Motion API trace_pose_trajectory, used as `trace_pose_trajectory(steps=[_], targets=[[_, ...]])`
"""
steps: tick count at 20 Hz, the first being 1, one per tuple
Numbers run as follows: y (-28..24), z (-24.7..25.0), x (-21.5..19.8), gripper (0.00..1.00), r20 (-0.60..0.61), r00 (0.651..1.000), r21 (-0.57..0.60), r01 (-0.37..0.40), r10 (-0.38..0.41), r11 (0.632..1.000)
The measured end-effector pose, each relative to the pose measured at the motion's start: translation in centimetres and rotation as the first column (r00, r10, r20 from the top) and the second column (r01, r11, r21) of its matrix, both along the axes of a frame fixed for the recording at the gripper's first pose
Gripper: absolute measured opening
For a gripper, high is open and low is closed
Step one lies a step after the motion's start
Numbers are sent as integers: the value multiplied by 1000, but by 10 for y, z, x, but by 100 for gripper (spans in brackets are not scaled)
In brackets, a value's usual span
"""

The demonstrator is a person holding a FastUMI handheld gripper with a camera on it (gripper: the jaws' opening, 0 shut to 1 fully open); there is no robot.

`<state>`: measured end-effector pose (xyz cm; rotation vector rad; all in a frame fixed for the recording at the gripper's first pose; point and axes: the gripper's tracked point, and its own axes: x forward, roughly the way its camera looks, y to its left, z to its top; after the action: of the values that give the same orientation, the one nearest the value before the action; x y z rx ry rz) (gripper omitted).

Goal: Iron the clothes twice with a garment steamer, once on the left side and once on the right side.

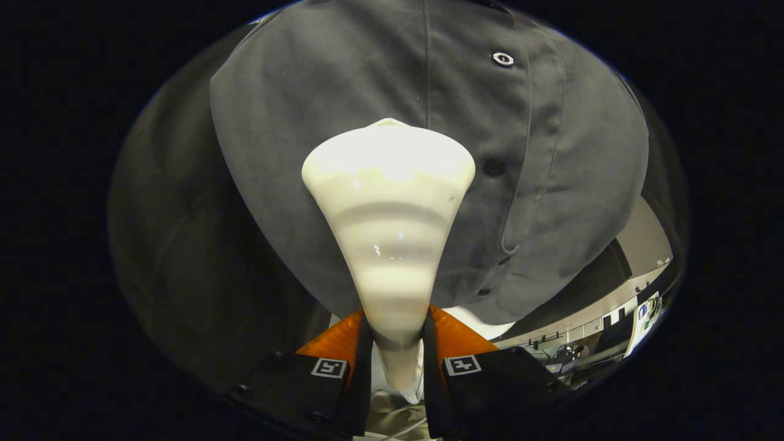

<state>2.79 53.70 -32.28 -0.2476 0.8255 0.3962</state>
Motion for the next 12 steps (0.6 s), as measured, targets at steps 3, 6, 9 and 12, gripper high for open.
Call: trace_pose_trajectory(steps=[3,6,9,12], targets=[[-6,-22,-6,44,-39,999,-20,-3,2,1000],[-10,-36,-7,44,-66,998,-32,-4,2,999],[-17,-58,-11,44,-93,996,-47,-7,2,999],[-25,-77,-14,44,-121,993,-69,-13,5,998]])
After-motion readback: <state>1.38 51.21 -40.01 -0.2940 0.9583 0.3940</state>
